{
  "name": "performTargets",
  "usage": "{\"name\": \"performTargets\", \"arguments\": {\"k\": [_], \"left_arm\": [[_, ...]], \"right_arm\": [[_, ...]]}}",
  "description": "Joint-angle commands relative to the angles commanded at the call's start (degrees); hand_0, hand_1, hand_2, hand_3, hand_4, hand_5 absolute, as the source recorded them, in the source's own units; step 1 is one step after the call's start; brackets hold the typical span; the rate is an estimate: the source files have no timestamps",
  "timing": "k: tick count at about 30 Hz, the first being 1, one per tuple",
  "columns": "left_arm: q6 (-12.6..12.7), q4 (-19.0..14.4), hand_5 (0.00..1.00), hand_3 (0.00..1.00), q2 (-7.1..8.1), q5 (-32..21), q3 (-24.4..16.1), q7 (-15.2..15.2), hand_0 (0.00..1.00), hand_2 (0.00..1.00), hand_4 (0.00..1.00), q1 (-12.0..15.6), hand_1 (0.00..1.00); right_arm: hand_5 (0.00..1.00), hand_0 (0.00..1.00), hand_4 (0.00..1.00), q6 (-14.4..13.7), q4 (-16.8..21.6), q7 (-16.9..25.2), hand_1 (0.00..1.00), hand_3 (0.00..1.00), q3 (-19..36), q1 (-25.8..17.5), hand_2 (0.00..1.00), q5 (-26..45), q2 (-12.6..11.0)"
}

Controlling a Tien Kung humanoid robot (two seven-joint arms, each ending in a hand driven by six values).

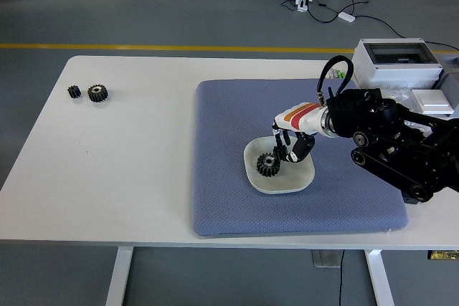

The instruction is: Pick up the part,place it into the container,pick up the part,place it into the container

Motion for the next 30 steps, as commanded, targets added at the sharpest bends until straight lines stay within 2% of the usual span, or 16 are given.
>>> {"name": "performTargets", "arguments": {"k": [16, 17, 23, 24, 29, 30], "left_arm": [[-0.10, 0.00, 0.606, 0.567, 0.00, -0.20, 0.34, 0.03, 0.694, 0.679, 0.670, -0.16, 0.676], [-0.11, 0.00, 0.606, 0.567, 0.00, -0.16, 0.31, 0.05, 0.693, 0.678, 0.669, -0.17, 0.677], [-0.08, 0.00, 0.606, 0.567, 0.00, -0.19, 0.27, 0.05, 0.693, 0.678, 0.669, -0.18, 0.677], [-0.08, 0.00, 0.606, 0.568, 0.00, -0.21, 0.22, 0.03, 0.693, 0.679, 0.669, -0.16, 0.676], [-0.15, 0.00, 0.606, 0.568, 0.00, 0.02, 0.12, 0.09, 0.693, 0.679, 0.669, -0.07, 0.676], [-0.16, 0.00, 0.607, 0.569, 0.00, 0.02, 0.13, 0.10, 0.692, 0.679, 0.670, -0.06, 0.676]], "right_arm": [[0.053, 0.145, 0.495, -2.44, 2.09, 0.60, 0.357, 0.606, 2.32, -1.97, 0.545, 0.27, -0.10], [0.022, 0.148, 0.483, -2.52, 2.05, 0.65, 0.357, 0.614, 2.28, -2.01, 0.549, 0.26, -0.02], [0.022, 0.148, 0.483, -2.05, 2.34, 0.78, 0.357, 0.614, 2.72, -2.17, 0.549, -0.41, -0.24], [0.075, 0.180, 0.641, -1.69, 2.58, 0.78, 0.366, 0.807, 3.07, -2.13, 0.657, -0.84, -0.39], [0.075, 0.180, 0.641, -0.25, 3.78, 0.66, 0.366, 0.807, 3.98, -1.72, 0.657, -2.02, -0.94], [0.090, 0.179, 0.697, -0.20, 3.88, 0.61, 0.371, 0.831, 4.01, -1.70, 0.707, -2.12, -1.00]]}}
